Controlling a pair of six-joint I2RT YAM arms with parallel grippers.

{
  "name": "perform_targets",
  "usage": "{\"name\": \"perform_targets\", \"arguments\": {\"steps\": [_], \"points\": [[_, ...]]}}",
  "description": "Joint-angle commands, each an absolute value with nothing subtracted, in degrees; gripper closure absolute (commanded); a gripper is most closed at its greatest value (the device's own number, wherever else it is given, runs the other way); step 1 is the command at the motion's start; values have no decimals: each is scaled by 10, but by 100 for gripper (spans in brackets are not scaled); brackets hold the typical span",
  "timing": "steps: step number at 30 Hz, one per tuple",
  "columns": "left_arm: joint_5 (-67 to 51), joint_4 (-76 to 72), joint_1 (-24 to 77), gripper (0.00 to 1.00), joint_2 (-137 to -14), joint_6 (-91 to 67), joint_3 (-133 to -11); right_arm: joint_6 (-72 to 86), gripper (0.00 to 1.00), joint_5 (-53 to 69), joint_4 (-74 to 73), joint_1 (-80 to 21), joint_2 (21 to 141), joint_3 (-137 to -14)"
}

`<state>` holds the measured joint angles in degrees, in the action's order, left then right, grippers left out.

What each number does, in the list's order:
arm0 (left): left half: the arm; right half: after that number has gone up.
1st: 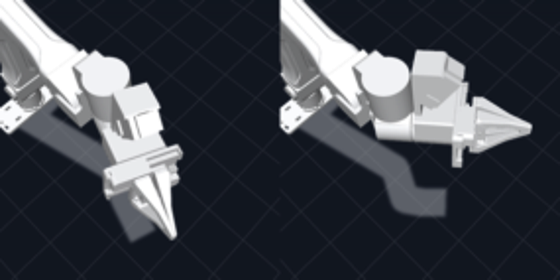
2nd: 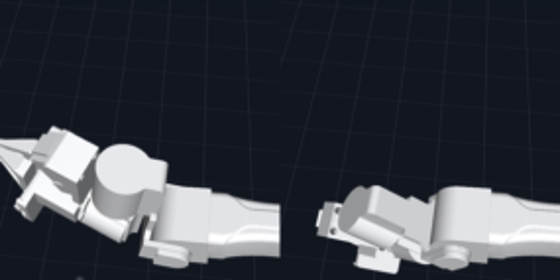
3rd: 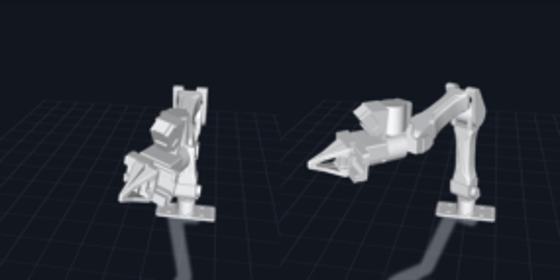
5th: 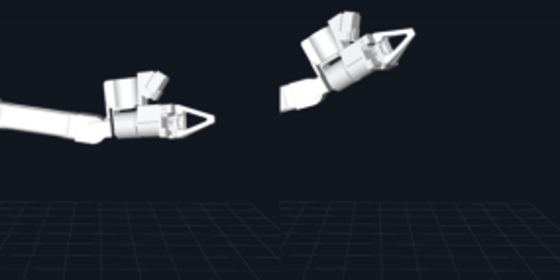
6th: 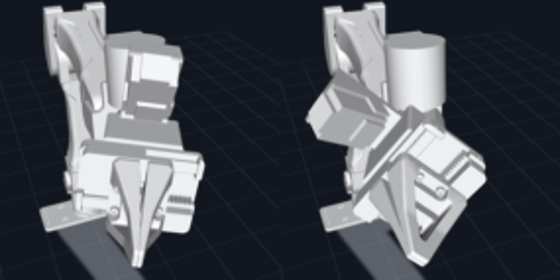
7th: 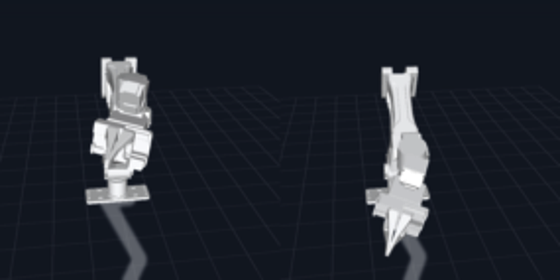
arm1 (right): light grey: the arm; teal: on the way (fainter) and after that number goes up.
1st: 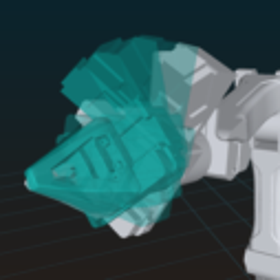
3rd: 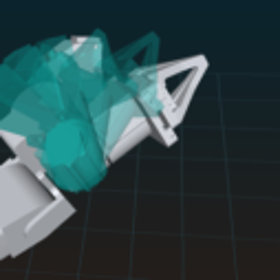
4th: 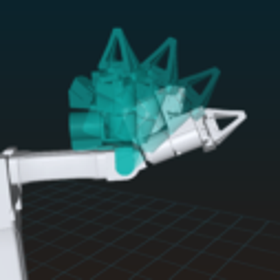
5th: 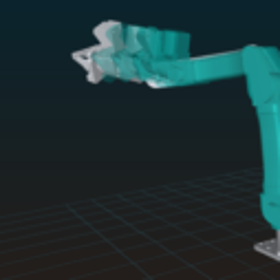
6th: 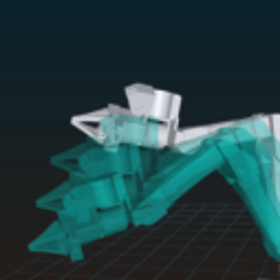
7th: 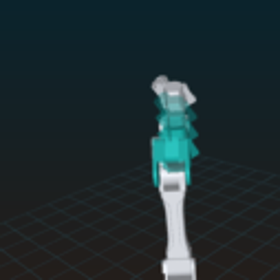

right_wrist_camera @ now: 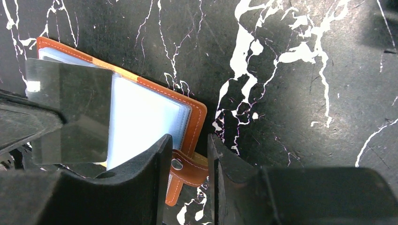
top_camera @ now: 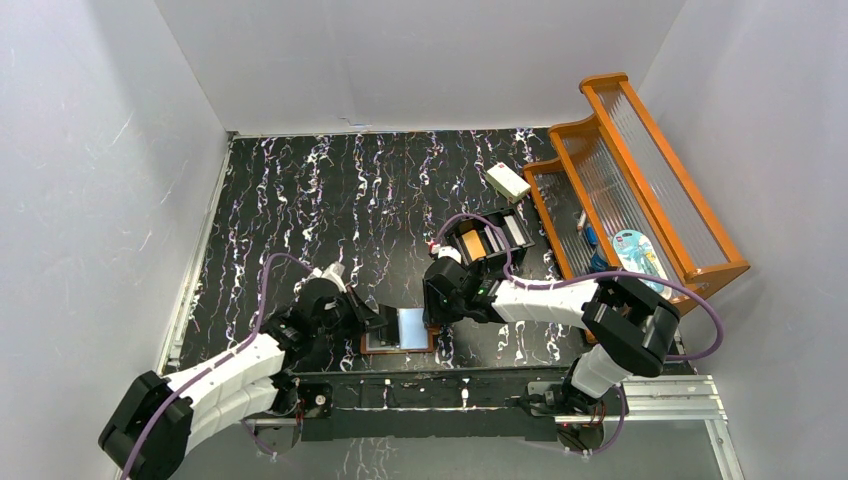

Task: Put the credit cards into the card holder
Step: Insert the credit card into the card holder.

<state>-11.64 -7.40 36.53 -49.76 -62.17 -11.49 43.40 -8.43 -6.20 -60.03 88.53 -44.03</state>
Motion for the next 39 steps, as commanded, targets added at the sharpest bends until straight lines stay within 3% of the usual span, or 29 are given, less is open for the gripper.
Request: {"name": "perform_targets", "arguments": {"steps": [1,23,39], "points": [[-125,-114,363,100,-510,-604,-107,441,58,-76,-66,-602,889,-425],[-134,-128,363,100,-477,-595,-112,439,58,-75,-68,-602,891,-427],[-151,-213,363,100,-564,-597,-77,435,58,-76,-73,-602,889,-431]]}}
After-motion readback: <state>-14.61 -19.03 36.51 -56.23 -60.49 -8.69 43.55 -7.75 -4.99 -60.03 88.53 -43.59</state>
